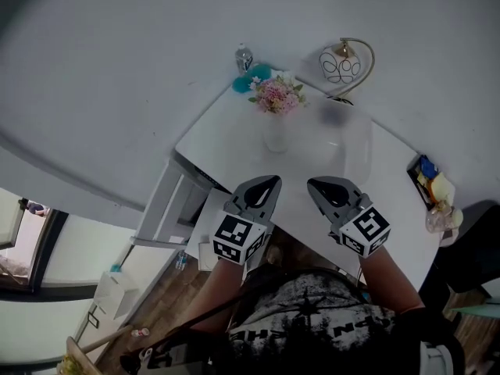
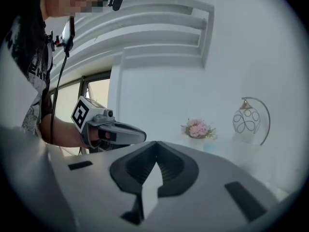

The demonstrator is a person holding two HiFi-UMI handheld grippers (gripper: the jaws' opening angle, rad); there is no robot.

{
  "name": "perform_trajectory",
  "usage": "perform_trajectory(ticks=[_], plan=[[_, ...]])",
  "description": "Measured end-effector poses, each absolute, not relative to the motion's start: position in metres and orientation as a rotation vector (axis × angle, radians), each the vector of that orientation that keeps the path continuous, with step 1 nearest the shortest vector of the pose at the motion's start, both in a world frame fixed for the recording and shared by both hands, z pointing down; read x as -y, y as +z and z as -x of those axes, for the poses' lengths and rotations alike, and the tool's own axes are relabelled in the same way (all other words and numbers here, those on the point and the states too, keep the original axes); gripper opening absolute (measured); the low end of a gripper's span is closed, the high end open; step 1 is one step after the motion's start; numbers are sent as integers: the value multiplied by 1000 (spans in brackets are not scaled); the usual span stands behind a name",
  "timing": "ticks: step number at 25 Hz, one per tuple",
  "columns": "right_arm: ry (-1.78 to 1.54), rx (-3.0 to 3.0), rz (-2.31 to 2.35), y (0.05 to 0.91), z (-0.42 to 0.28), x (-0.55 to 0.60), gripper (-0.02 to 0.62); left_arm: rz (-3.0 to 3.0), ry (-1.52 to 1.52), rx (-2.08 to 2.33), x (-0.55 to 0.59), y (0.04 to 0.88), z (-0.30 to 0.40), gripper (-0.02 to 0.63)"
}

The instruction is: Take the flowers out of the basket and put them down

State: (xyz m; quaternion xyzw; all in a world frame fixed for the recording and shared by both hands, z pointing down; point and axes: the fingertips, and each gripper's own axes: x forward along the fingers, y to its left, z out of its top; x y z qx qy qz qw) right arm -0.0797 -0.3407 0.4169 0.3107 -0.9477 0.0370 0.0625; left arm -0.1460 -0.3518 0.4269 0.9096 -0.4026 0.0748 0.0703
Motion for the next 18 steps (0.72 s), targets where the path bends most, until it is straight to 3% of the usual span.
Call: perform_trajectory(ticks=[18], plan=[[83,2784,-1039,371,101,412,15,-2806,199,1020,432,414,167,12]])
